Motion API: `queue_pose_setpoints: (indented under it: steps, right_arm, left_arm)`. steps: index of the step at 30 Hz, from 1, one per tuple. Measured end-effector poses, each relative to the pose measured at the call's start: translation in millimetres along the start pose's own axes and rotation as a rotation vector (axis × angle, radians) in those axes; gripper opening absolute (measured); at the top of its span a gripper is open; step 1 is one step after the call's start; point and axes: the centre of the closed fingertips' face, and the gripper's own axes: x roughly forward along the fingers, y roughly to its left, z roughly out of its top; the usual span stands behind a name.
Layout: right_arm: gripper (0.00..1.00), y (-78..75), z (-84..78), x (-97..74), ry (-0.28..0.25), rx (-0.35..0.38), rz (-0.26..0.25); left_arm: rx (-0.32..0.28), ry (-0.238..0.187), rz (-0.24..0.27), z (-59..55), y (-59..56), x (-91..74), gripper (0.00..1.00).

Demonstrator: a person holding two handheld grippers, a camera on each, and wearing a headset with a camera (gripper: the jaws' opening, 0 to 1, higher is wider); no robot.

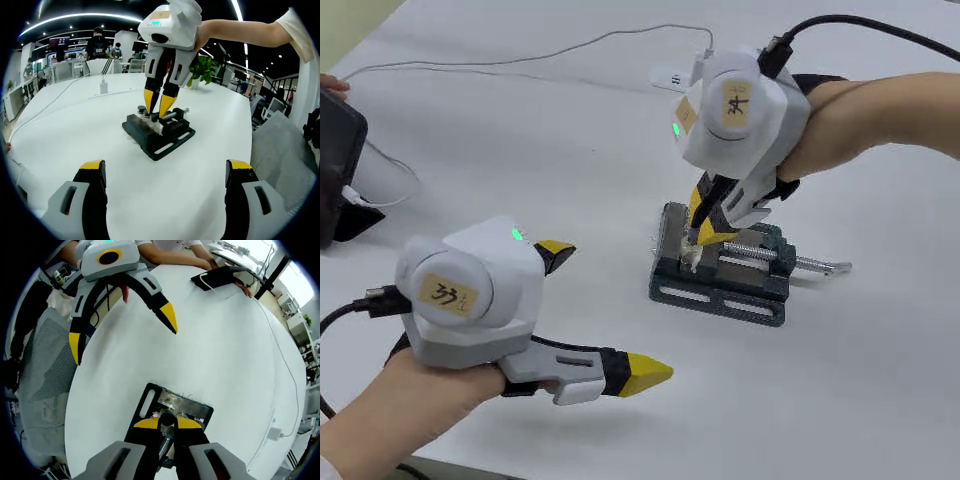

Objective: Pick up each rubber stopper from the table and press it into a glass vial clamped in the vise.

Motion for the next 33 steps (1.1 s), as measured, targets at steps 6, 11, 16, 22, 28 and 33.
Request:
queue_pose_setpoints:
  steps: [6, 11, 16, 22, 28, 33]
  right_arm:
    - [0.04, 0.8, 3.3, -0.7, 0.008, 0.090, 0.001]
    - [0.04, 3.7, 5.1, -2.0, 0.008, 0.096, 0.000]
    - [0.05, 4.6, 4.9, -3.2, -0.011, 0.078, -0.005]
    - [0.06, 6.0, 5.1, -3.3, -0.009, 0.020, 0.001]
    - [0.07, 7.7, 6.1, -4.6, -0.012, -0.012, 0.001]
    - [0.11, 5.7, 10.1, -11.6, -0.035, 0.006, -0.017]
  left_arm:
    - [-0.003, -0.001, -0.002, -0.6, -1.0, 0.9, 0.99]
    - [-0.003, 0.001, -0.003, -0.8, -1.5, 1.3, 0.99]
    - [-0.002, 0.002, -0.002, -0.7, -0.7, 0.7, 0.99]
    - [0.003, -0.002, 0.002, 2.9, 0.9, -0.5, 0.99]
    - [0.008, -0.003, 0.003, 6.1, 2.6, -1.1, 0.99]
    - [0.011, -0.002, 0.001, 6.2, 3.6, -0.7, 0.99]
